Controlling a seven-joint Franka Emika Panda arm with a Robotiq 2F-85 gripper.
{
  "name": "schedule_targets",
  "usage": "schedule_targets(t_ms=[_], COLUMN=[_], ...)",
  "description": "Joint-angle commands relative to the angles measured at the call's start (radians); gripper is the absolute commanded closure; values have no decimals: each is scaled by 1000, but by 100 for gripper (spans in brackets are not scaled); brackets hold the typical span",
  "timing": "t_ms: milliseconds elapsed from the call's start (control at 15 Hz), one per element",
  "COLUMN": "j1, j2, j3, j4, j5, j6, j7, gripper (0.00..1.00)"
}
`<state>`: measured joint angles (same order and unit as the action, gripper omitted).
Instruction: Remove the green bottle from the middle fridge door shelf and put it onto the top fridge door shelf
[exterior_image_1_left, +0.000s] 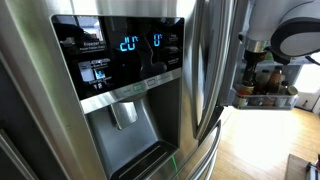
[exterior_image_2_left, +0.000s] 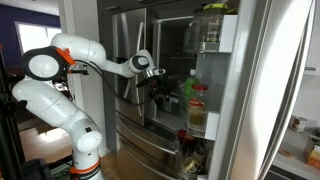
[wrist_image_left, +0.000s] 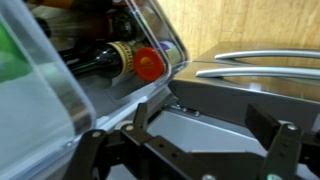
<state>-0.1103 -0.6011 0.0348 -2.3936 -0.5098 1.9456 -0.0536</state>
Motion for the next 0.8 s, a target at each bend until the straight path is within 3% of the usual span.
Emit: schedule_targets(t_ms=[0, 133, 200, 467, 733], j1=[-29, -19, 10, 10, -19], j2=[-48, -70, -43, -63, -82], j3=[35, 19, 3, 3, 3], j4=[21, 35, 39, 51, 48], j5=[-173, -232, -193, -221, -342], j6=[-9, 22, -9, -7, 102], j7=[53, 92, 64, 80, 183], gripper=[0, 0, 0, 0, 0])
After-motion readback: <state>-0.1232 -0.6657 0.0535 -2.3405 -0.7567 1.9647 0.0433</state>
